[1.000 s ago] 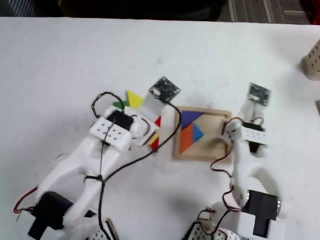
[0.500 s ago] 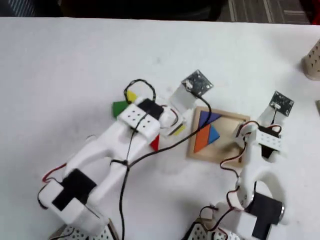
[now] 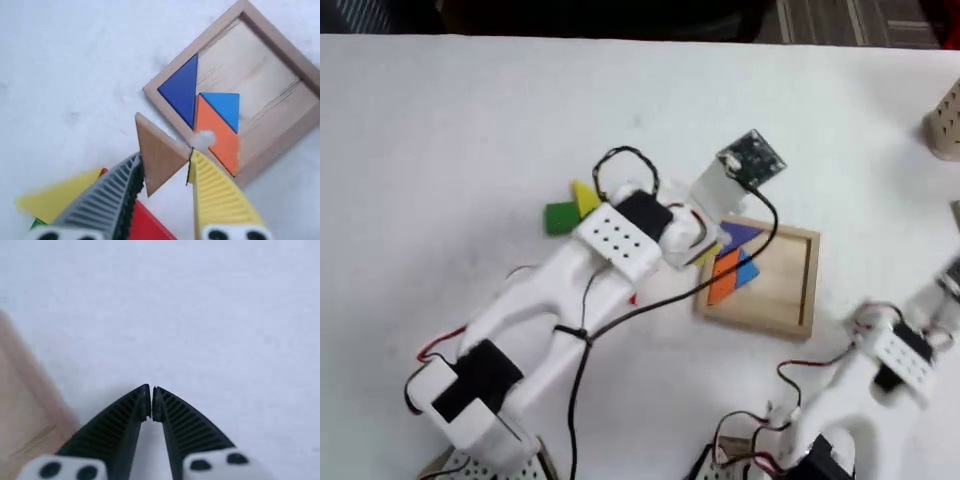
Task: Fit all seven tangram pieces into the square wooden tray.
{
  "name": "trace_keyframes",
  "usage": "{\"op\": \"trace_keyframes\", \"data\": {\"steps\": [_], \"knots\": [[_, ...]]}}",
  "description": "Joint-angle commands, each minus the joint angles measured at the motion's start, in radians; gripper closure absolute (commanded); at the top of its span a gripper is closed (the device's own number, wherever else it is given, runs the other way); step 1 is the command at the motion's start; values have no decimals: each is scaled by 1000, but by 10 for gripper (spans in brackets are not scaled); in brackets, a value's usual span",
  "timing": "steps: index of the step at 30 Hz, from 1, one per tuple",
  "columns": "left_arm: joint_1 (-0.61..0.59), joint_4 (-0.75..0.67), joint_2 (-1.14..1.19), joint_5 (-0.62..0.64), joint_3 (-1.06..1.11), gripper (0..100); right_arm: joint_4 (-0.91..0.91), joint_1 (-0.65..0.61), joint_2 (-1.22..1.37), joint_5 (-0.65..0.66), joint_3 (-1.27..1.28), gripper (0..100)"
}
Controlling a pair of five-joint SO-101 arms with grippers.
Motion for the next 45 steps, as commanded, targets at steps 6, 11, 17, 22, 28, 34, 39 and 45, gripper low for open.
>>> {"op": "trace_keyframes", "data": {"steps": [6,11,17,22,28,34,39,45], "knots": [[142,-2,-2,-11,-103,871,-266,295,81,249,81,981],[193,5,113,-11,-201,869,-403,397,174,338,80,981],[188,58,389,-11,-470,868,-570,476,269,345,80,981],[214,169,618,-114,-795,867,-664,492,331,347,80,981],[214,282,880,-137,-1155,867,-693,487,364,347,78,981],[216,423,1064,-129,-1482,749,-696,486,367,345,78,981],[211,535,1144,-135,-1689,715,-696,486,367,344,78,981],[211,654,1099,-137,-1768,725,-693,486,360,345,83,981]]}}
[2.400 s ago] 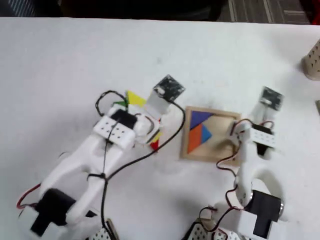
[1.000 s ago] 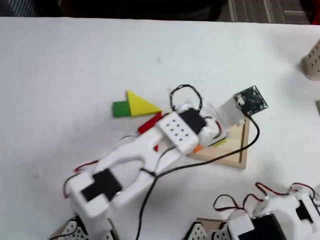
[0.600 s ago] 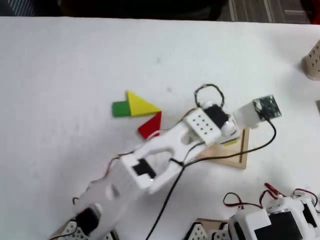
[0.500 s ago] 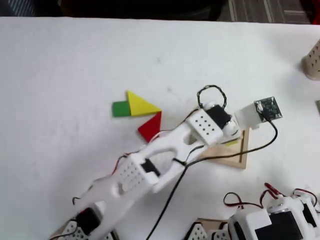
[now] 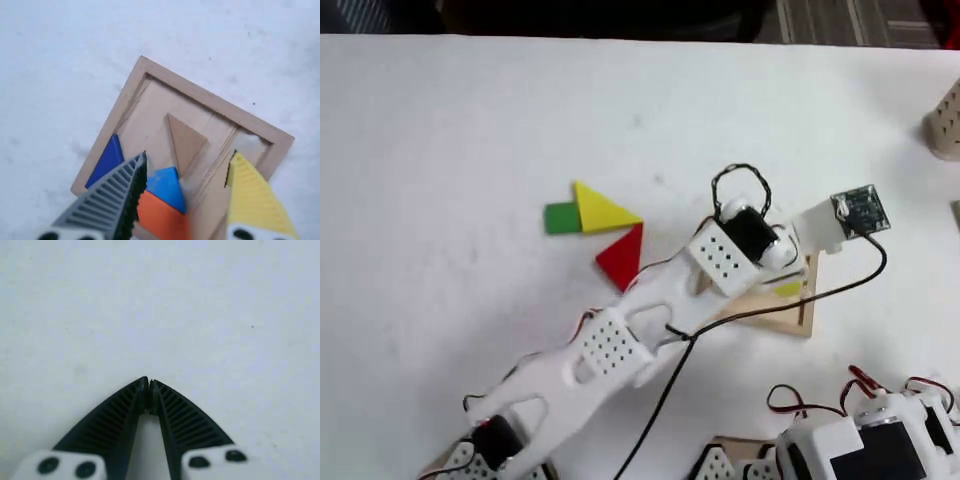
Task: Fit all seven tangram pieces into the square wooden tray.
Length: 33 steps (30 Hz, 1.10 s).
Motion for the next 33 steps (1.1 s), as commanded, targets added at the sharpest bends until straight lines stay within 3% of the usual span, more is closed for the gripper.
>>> {"op": "trace_keyframes", "data": {"steps": [1,8,13,19,25,28,33], "knots": [[-1,92,-93,-11,-66,725,-19,16,-7,11,0,981],[-137,201,-309,0,-63,725,-4,-10,-48,12,3,981],[-295,204,-476,97,29,725,228,-67,-225,78,6,981],[-437,203,-773,170,512,725,588,-197,-570,91,6,981],[-588,170,-1053,233,1053,726,938,-484,-934,89,8,981],[-673,52,-1173,242,1341,726,1064,-661,-1078,57,17,981],[-748,-298,-1389,238,1863,726,1173,-918,-1191,-64,21,981]]}}
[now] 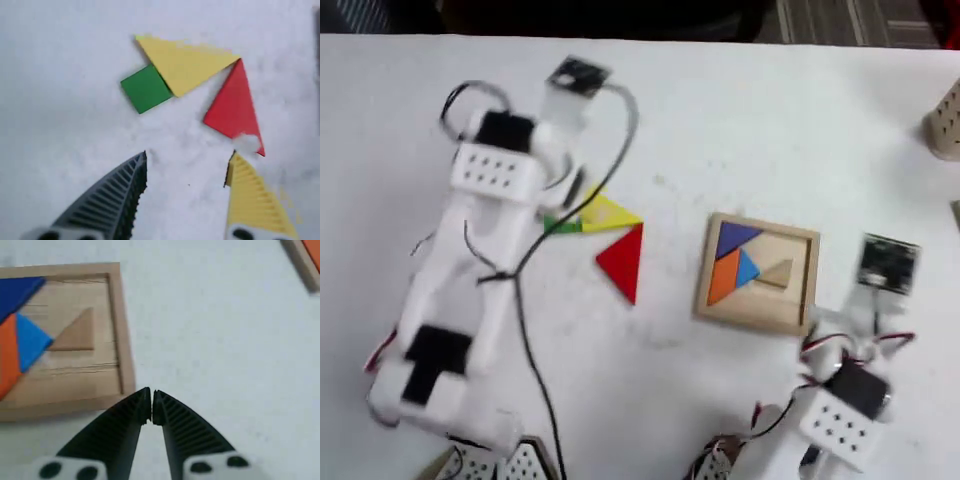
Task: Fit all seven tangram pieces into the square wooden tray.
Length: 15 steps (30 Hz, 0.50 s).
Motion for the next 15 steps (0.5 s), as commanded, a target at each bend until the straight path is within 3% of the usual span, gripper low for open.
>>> {"op": "trace_keyframes", "data": {"steps": [1,7,15], "knots": [[-47,-342,-243,11,489,726,48,-180,-39,-51,-9,981],[-62,-623,-395,17,861,726,45,-346,234,-57,-86,981],[-262,-700,-374,20,907,726,25,-460,670,-98,-338,981]]}}
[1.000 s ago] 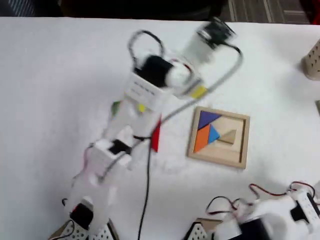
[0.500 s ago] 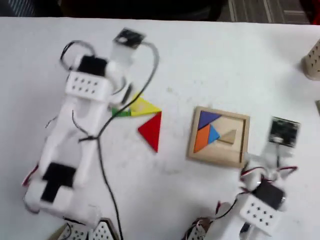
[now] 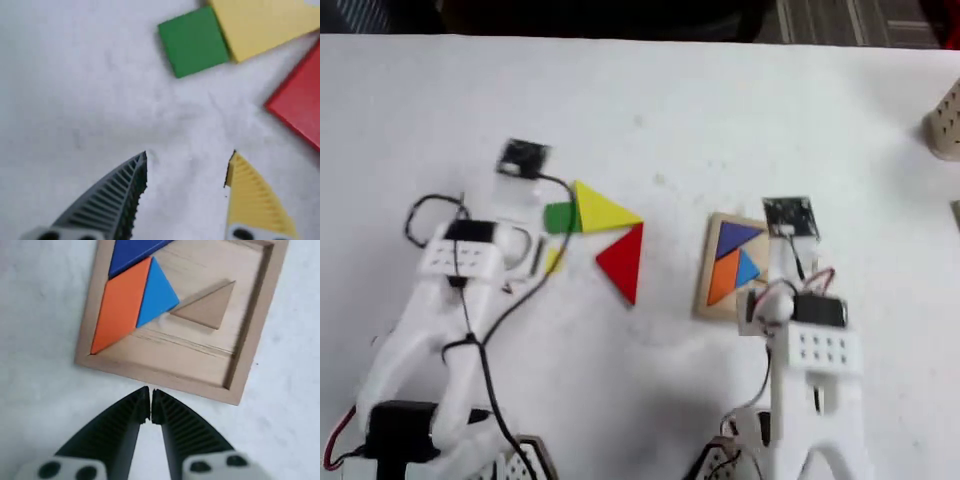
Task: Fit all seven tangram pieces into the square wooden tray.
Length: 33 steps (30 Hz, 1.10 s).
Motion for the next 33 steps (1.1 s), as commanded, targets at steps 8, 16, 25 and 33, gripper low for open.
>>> {"op": "trace_keyframes", "data": {"steps": [8,16,25,33], "knots": [[-208,-130,259,8,-152,726,-101,-25,395,-20,-199,981],[-208,-89,331,8,-227,726,-302,58,573,-21,-204,981],[-208,-95,331,6,-224,726,-415,88,625,-126,-261,981],[-208,-95,331,0,-224,726,-414,130,750,-195,-373,981]]}}
